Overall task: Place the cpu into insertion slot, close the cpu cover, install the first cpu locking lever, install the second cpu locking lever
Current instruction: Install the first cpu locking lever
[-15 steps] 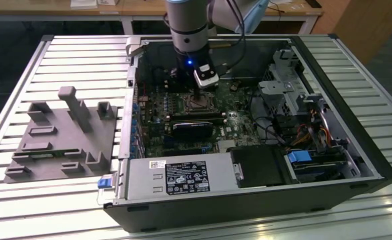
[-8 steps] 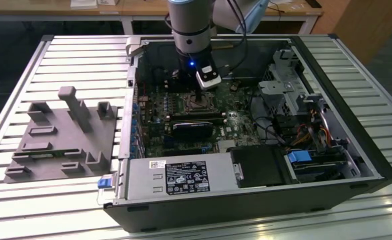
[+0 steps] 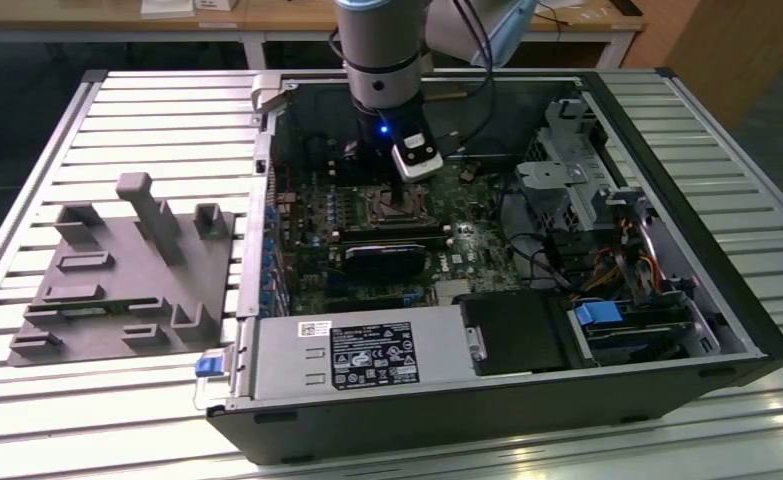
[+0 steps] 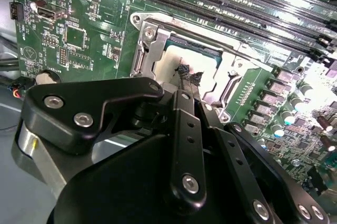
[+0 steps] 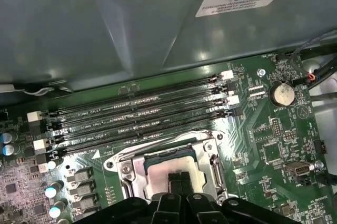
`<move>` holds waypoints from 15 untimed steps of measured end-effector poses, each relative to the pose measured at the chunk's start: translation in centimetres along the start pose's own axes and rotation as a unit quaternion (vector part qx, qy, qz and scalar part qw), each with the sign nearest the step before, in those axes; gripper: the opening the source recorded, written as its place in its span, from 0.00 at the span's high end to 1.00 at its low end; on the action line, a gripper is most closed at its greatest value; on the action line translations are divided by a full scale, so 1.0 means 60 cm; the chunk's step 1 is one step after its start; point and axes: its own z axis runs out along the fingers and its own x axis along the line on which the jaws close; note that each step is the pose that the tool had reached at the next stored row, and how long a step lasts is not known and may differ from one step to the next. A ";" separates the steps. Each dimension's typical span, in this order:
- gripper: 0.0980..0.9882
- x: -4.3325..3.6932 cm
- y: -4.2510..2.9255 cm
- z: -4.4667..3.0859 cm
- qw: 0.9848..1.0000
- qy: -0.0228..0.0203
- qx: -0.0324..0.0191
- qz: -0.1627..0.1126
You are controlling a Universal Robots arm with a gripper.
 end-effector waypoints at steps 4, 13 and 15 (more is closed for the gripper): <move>0.99 -0.001 0.000 -0.005 1.000 0.000 0.000 -0.001; 0.99 -0.005 0.003 -0.035 1.000 0.000 0.000 -0.001; 0.99 -0.006 0.003 -0.042 1.000 0.000 0.000 -0.001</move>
